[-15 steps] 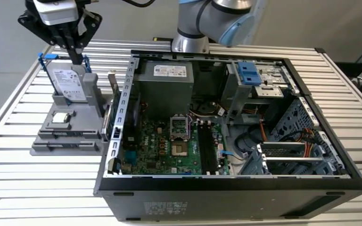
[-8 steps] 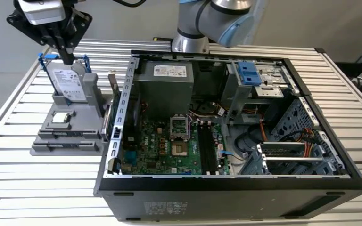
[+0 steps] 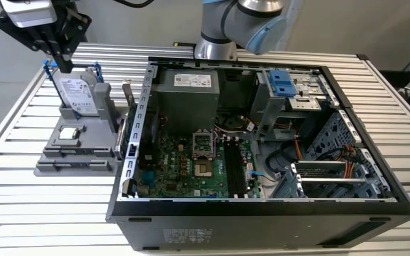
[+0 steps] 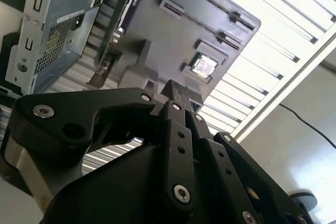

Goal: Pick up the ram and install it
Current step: 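Reach for the ram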

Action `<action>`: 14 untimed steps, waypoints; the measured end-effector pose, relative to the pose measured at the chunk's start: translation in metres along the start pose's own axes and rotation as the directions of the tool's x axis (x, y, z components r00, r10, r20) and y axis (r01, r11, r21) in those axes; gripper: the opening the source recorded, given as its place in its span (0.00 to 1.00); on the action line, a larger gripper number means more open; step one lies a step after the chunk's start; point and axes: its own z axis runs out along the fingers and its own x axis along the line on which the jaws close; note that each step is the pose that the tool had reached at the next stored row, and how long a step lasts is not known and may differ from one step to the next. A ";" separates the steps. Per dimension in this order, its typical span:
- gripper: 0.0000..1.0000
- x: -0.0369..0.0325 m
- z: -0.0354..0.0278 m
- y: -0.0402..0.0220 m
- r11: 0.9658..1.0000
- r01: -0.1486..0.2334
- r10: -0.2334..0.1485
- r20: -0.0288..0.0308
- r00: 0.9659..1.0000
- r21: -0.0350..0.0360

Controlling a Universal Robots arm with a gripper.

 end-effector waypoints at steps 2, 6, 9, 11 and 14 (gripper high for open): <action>0.00 0.0047 -0.0001 -0.0003 1.000 0.001 -0.001 0.000 1.000 0.000; 0.00 0.0136 -0.0003 -0.0007 1.000 0.002 -0.002 0.000 1.000 0.000; 0.00 0.0208 -0.0004 -0.0010 1.000 0.003 -0.003 0.000 1.000 0.000; 0.00 0.0252 -0.0005 -0.0012 1.000 0.003 -0.003 0.000 1.000 0.000; 0.00 0.0308 -0.0007 -0.0014 1.000 0.005 -0.005 0.000 1.000 0.000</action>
